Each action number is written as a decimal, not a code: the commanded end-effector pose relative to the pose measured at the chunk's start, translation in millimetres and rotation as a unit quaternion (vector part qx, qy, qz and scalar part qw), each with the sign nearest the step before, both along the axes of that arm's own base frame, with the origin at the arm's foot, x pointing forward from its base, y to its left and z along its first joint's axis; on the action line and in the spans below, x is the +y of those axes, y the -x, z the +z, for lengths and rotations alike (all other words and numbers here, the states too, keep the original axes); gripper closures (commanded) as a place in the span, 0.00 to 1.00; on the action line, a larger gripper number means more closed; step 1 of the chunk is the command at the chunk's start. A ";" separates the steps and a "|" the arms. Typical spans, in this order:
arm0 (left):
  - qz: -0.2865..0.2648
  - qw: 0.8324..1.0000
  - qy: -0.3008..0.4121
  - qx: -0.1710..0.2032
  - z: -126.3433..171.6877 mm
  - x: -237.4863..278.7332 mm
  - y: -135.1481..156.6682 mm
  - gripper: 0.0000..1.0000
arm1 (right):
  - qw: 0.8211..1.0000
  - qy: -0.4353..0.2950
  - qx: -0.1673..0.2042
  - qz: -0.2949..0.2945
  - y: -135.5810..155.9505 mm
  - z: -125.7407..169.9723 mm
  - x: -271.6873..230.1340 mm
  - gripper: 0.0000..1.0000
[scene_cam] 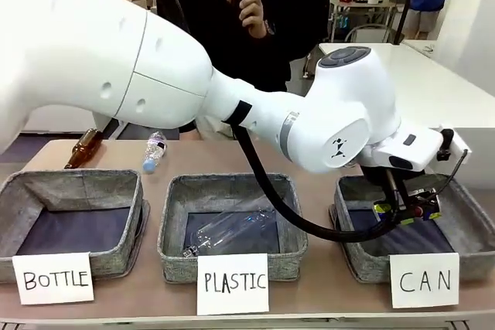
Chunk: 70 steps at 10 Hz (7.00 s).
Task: Sort the can waste into the basket.
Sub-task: Pick up the can waste from the table and place it in the right Fabric basket.
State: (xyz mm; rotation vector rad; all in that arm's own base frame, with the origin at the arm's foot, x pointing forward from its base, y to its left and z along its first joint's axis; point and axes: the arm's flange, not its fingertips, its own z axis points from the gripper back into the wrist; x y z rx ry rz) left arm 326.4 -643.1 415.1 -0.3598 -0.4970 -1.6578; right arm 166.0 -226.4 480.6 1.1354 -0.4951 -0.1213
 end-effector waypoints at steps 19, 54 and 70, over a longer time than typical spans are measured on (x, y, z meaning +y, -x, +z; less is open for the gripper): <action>0.367 0.828 0.130 0.403 195.6 633.8 -74.0 0.00 | 1.000 -0.005 0.007 -0.010 -3.9 3.5 1.8 0.00; 0.398 0.770 0.247 0.434 193.2 763.8 -23.6 0.00 | 0.824 0.534 0.182 0.039 -513.6 -55.9 345.4 0.00; 0.398 0.770 0.247 0.434 193.2 763.8 -23.6 0.00 | 0.812 0.553 0.185 0.034 -527.5 -167.2 308.2 0.60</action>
